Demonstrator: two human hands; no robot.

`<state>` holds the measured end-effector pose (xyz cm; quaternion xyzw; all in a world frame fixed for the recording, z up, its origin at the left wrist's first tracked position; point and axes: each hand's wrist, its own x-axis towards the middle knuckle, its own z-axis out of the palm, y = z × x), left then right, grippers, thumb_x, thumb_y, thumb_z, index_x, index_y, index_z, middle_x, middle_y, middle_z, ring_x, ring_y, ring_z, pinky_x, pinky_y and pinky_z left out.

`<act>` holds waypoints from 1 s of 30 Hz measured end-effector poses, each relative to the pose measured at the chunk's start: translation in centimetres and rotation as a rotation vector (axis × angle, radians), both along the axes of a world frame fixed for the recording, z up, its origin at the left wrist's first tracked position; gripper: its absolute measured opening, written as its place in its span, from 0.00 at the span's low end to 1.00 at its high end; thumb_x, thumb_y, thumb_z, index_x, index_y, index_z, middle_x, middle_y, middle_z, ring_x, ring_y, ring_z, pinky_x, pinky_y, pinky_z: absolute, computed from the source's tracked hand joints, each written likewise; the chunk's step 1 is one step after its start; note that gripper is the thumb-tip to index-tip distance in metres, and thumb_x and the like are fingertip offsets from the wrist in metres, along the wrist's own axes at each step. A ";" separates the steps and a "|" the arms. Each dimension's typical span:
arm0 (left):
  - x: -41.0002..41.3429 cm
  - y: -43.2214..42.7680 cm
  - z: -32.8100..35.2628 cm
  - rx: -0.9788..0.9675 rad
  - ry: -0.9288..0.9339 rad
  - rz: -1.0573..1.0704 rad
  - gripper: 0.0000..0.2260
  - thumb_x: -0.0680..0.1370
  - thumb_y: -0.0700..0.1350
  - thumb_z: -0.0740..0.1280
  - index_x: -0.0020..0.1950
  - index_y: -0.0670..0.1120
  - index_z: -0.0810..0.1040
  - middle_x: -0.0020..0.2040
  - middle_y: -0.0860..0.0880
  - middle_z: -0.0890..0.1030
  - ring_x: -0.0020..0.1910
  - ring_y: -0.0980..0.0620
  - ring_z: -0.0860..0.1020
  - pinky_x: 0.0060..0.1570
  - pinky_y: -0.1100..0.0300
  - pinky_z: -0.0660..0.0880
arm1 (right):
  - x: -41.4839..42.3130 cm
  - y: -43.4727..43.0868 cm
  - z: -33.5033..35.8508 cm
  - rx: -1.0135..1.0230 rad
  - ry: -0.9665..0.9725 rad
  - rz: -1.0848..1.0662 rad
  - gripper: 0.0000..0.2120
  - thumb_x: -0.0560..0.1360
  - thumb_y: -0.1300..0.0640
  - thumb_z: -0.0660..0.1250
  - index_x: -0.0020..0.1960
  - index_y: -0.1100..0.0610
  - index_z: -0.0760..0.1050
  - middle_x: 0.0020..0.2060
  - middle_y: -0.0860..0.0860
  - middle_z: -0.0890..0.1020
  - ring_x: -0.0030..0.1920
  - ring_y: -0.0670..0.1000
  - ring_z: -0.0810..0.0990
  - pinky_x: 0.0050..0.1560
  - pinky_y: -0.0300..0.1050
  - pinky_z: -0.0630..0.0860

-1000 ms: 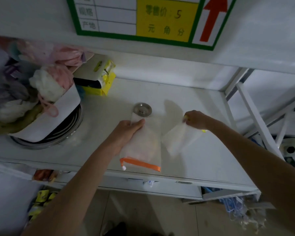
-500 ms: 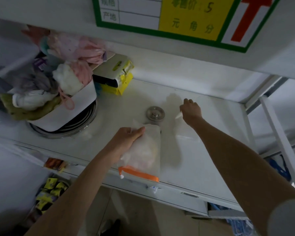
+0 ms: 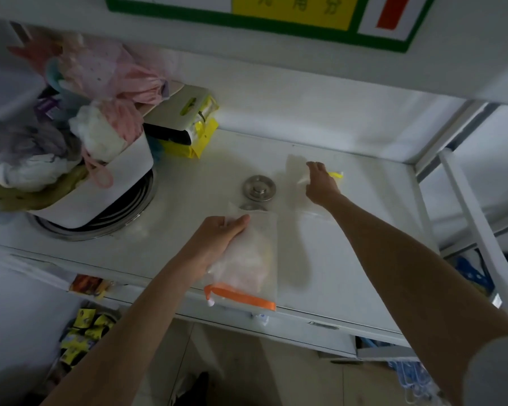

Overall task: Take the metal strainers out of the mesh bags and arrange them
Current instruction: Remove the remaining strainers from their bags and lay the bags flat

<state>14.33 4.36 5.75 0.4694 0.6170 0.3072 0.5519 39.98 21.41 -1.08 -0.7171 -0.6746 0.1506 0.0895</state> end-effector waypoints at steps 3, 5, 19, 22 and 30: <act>0.7 0.3 -0.1 -0.003 -0.013 -0.017 0.15 0.75 0.56 0.67 0.41 0.45 0.76 0.37 0.42 0.73 0.37 0.48 0.72 0.38 0.57 0.66 | 0.2 -1.0 -0.1 0.050 0.049 0.003 0.34 0.73 0.68 0.63 0.76 0.57 0.55 0.78 0.57 0.54 0.62 0.66 0.76 0.58 0.57 0.76; 1.3 0.5 -0.1 0.004 0.003 -0.036 0.15 0.75 0.57 0.67 0.41 0.45 0.77 0.36 0.42 0.73 0.36 0.48 0.72 0.38 0.57 0.66 | 0.2 -2.1 0.4 0.108 0.090 0.004 0.29 0.75 0.65 0.63 0.74 0.59 0.60 0.75 0.58 0.60 0.62 0.64 0.76 0.61 0.56 0.75; 9.0 2.9 0.9 0.095 0.244 -0.204 0.23 0.76 0.60 0.64 0.50 0.40 0.80 0.47 0.41 0.83 0.44 0.46 0.80 0.48 0.59 0.75 | 2.0 -14.7 8.3 0.005 0.261 0.260 0.12 0.79 0.53 0.61 0.44 0.59 0.77 0.35 0.50 0.78 0.37 0.50 0.76 0.43 0.43 0.72; 10.0 2.4 1.0 0.116 0.230 -0.215 0.18 0.78 0.55 0.64 0.35 0.44 0.73 0.33 0.46 0.75 0.32 0.51 0.72 0.27 0.68 0.65 | 3.4 -15.5 8.0 0.048 0.249 0.262 0.08 0.75 0.55 0.67 0.43 0.59 0.76 0.33 0.47 0.77 0.35 0.49 0.77 0.42 0.41 0.75; 11.2 1.9 0.3 0.091 0.089 -0.150 0.15 0.77 0.56 0.65 0.39 0.46 0.74 0.37 0.45 0.73 0.32 0.51 0.71 0.21 0.70 0.63 | 4.9 -17.1 8.4 -0.334 1.130 -0.147 0.05 0.71 0.65 0.72 0.47 0.59 0.80 0.42 0.52 0.83 0.43 0.46 0.83 0.48 0.39 0.79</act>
